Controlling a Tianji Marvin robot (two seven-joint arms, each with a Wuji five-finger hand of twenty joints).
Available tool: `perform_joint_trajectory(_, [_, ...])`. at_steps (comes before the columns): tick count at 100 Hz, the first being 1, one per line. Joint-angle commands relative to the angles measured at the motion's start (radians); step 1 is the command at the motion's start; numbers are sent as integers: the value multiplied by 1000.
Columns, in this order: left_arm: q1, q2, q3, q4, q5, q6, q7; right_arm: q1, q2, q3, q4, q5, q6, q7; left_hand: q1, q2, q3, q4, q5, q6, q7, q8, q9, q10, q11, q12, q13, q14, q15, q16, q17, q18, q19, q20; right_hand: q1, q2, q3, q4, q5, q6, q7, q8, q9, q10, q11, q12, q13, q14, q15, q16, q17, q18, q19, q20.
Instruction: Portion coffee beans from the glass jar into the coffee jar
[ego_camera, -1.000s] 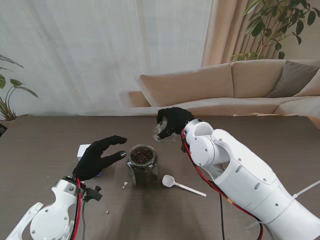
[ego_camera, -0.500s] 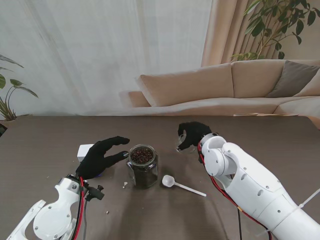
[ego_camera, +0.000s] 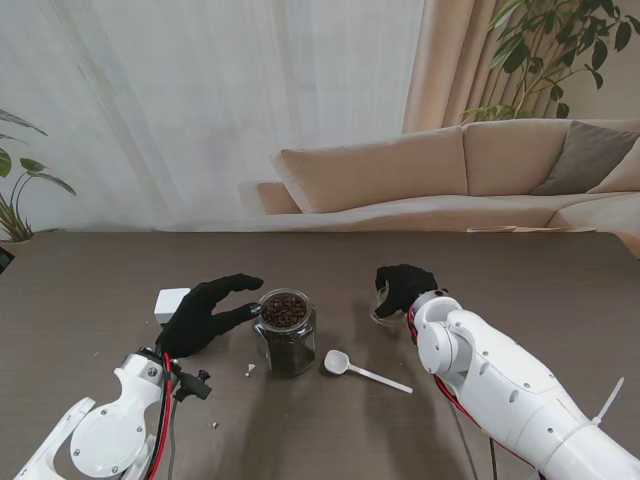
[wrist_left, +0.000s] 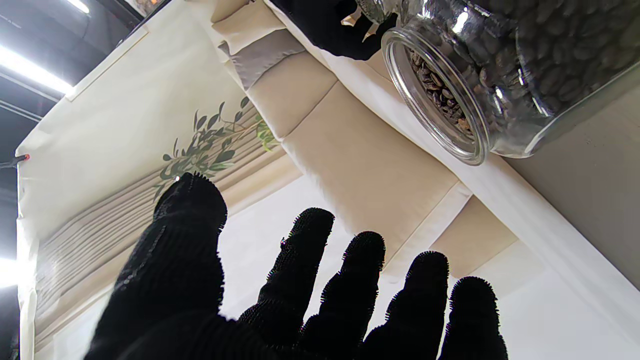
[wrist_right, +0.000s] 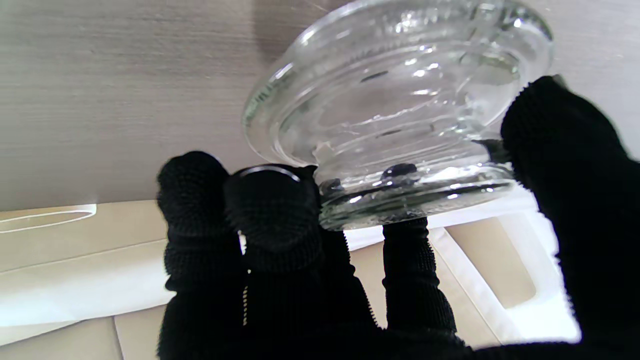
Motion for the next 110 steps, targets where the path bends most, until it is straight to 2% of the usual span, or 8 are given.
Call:
perform_joint_trajectory(1, [3, 0, 1, -1, -4, 6, -20, 5, -12, -11, 25, 0, -9, -1, 22, 40, -21, 26, -15, -19, -7, -4, -8, -9, -3, -2, -16, -11, -8, 3, -18, -19, -23, 2, 292, 93, 192, 95, 163, 8, 436, 27, 125, -166, 144, 52, 22, -100, -14, 4, 194, 24, 21, -21])
perform_joint_trajectory(35, [4, 0, 2, -3, -7, 12, -23, 17, -26, -41, 84, 12, -19, -53, 22, 41, -22, 26, -14, -17, -7, -4, -7, -9, -3, -1, -16, -12, -8, 3, -18, -20, -22, 3, 256, 121, 182, 88, 138, -14, 433, -2, 106, -179, 145, 22, 19, -75, -93, -31, 167, 35, -8, -30])
perform_joint_trajectory(56, [3, 0, 3, -5, -10, 18, -26, 14, -20, -41, 80, 4, -20, -39, 22, 41, -23, 26, -10, -15, -6, -3, -4, -7, -2, -1, -14, -11, -7, 3, -18, -19, -22, 3, 191, 137, 150, 99, 19, -74, 348, -33, 9, -172, 88, -45, -48, 25, -362, -127, 66, 104, -99, -62])
perform_joint_trajectory(82, [4, 1, 2, -7, -15, 22, -33, 10, -12, -40, 72, -8, -23, -20, 23, 42, -24, 27, -8, -13, -5, -3, -2, -6, -1, -1, -13, -9, -7, 3, -17, -19, -22, 3, 147, 163, 115, 116, -49, -93, 233, -68, -93, -168, 46, -105, -152, 80, -501, -193, -18, 137, -150, -83])
perform_joint_trajectory(90, [4, 1, 2, -7, -15, 23, -34, 9, -9, -42, 71, -12, -25, -14, 22, 42, -24, 27, -3, -12, -3, -2, 0, -5, -1, 0, -11, -8, -6, 4, -17, -18, -22, 4, 129, 170, 106, 135, -49, -88, 174, -66, -122, -167, 53, -118, -167, 86, -501, -203, -33, 140, -151, -86])
perform_joint_trajectory(100, [4, 2, 2, -8, -16, 25, -35, 10, -6, -45, 71, -16, -30, -6, 22, 41, -25, 27, 1, -10, -2, -2, 2, -5, -1, 0, -11, -8, -6, 4, -16, -17, -22, 4, 94, 200, 96, 196, -54, -80, 80, -59, -150, -163, 43, -134, -198, 92, -491, -208, -66, 147, -153, -84])
perform_joint_trajectory(104, [4, 2, 2, -8, -17, 26, -35, 10, -3, -46, 69, -20, -33, 0, 22, 42, -25, 27, -2, -12, -3, -2, 2, -4, -1, 0, -11, -7, -6, 4, -17, -18, -22, 4, 70, 230, 89, 253, -67, -80, 14, -24, -166, -160, 25, -149, -218, 93, -485, -212, -88, 145, -154, -76])
perform_joint_trajectory(110, [5, 2, 2, -9, -17, 27, -37, 10, -1, -47, 68, -26, -40, 5, 23, 41, -24, 27, -2, -10, -3, -2, 4, -3, 0, 0, -9, -8, -5, 4, -16, -17, -21, 4, 54, 233, 72, 258, -90, -88, -47, -27, -189, -156, 0, -166, -240, 98, -491, -219, -107, 146, -152, -72])
